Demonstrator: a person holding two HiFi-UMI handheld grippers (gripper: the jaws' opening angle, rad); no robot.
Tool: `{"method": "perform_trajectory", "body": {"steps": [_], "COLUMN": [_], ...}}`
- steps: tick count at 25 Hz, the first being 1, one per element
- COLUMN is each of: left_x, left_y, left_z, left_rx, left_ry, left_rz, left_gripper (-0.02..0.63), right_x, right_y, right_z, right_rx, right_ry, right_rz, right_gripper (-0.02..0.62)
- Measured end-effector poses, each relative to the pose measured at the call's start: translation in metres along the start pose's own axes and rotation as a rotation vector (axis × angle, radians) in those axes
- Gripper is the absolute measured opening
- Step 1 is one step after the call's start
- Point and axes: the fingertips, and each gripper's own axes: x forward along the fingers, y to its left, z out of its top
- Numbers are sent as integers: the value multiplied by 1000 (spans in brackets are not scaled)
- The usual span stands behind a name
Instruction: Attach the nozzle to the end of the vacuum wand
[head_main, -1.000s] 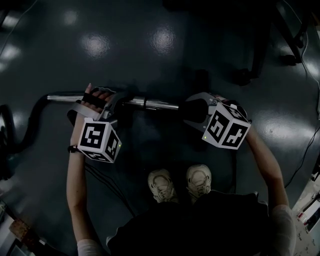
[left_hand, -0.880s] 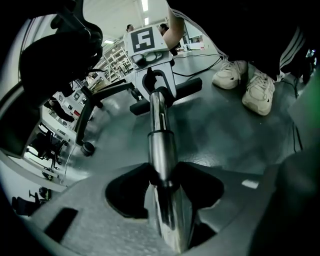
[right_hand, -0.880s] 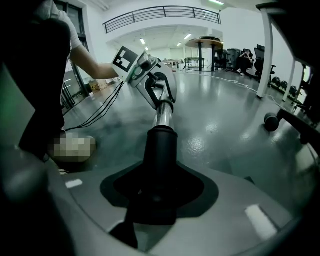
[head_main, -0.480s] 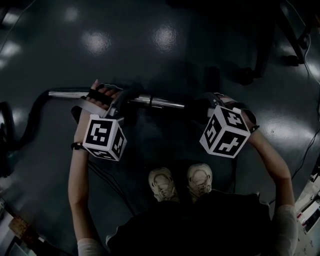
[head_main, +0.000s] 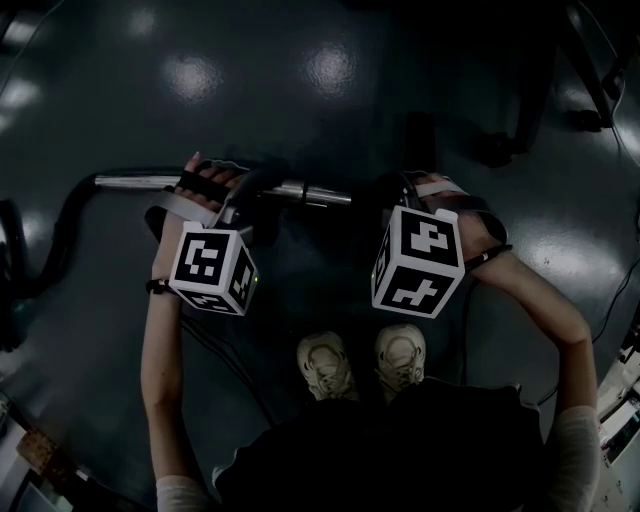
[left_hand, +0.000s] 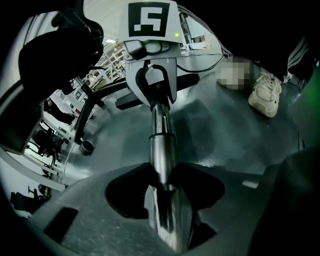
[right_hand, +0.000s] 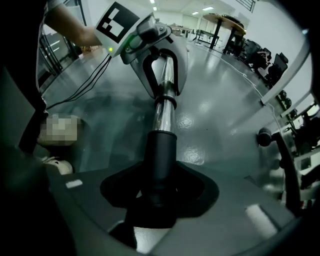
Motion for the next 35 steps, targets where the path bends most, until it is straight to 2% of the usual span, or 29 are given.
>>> {"method": "perform_trajectory", "body": {"steps": [4, 7, 9, 11, 14, 17, 19, 21, 22, 24, 26, 29, 35], "left_x": [12, 14, 5, -10, -45, -81, -101, -117, -122, -123, -119, -112, -99], "left_y": [-2, 0, 4, 15, 56, 93, 111, 125, 130, 135, 135, 131, 128], "left_z": [3, 10, 21, 29, 40, 43, 42, 42, 41, 38, 39, 41, 30], "left_rx": [-45, -137, -234, -372, -600, -893, -1038, -1140, -1179, -1228, -1250, -1248, -1268], "left_ry": [-32, -116, -206, -322, -566, -829, -976, -1096, -1126, -1120, -1078, -1020, -978], "left_rz": [6, 10, 25, 75, 243, 383, 477, 592, 654, 756, 807, 837, 862], "left_gripper": [193, 196, 184, 167, 10, 5, 5, 5, 5, 5, 5, 5, 5], "right_x": [15, 24, 23, 17, 0, -23, -47, -73, -84, -100, -106, -110, -103], "right_y": [0, -2, -4, -4, -3, -16, -42, -71, -84, -100, -105, -107, -118], "right_z": [-4, -7, -8, -7, -4, 5, 14, 19, 20, 21, 22, 22, 12], "right_rx": [16, 8, 4, 9, 56, 249, 441, 622, 701, 789, 803, 834, 934], "right_ry": [-25, -57, -92, -139, -218, -379, -553, -732, -813, -919, -944, -959, -1026], "right_rz": [10, -6, -22, -27, 4, 31, -45, -138, -176, -232, -286, -349, -361], "right_gripper": [194, 195, 196, 198, 192, 145, 9, 8, 8, 8, 8, 8, 8]}}
